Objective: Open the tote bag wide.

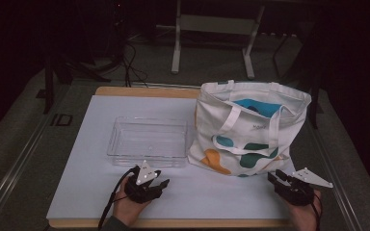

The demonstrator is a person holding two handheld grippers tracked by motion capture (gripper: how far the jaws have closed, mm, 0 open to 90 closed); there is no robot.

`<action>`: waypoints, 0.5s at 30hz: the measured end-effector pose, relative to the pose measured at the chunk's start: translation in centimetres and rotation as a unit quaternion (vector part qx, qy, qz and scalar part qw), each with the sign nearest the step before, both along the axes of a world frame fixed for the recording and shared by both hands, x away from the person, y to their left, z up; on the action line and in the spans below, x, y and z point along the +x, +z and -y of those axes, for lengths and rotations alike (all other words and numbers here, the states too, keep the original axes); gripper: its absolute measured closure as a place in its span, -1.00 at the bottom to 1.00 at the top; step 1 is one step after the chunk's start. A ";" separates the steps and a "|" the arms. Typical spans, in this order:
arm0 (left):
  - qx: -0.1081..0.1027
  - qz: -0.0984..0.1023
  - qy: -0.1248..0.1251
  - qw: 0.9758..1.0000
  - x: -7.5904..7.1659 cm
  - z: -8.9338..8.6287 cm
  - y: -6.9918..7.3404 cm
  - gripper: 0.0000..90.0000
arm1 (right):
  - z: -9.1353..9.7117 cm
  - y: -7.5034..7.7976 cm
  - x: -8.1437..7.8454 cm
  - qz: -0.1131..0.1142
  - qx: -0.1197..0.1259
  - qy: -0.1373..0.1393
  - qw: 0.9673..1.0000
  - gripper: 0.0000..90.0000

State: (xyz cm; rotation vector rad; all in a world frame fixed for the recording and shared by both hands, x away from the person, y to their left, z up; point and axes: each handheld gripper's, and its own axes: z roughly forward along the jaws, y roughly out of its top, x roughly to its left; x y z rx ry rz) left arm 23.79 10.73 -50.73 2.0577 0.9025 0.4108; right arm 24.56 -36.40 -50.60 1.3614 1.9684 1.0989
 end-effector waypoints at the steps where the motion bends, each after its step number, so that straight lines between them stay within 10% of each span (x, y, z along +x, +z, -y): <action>1: -0.002 0.001 -0.003 1.000 0.0 0.1 0.2 0.21 | -0.1 0.2 0.0 0.002 0.001 0.001 1.000 0.32; 15: -0.025 0.018 -0.014 0.999 1.1 0.7 3.1 0.24 | -0.2 2.3 -0.1 0.009 0.018 0.001 1.000 0.24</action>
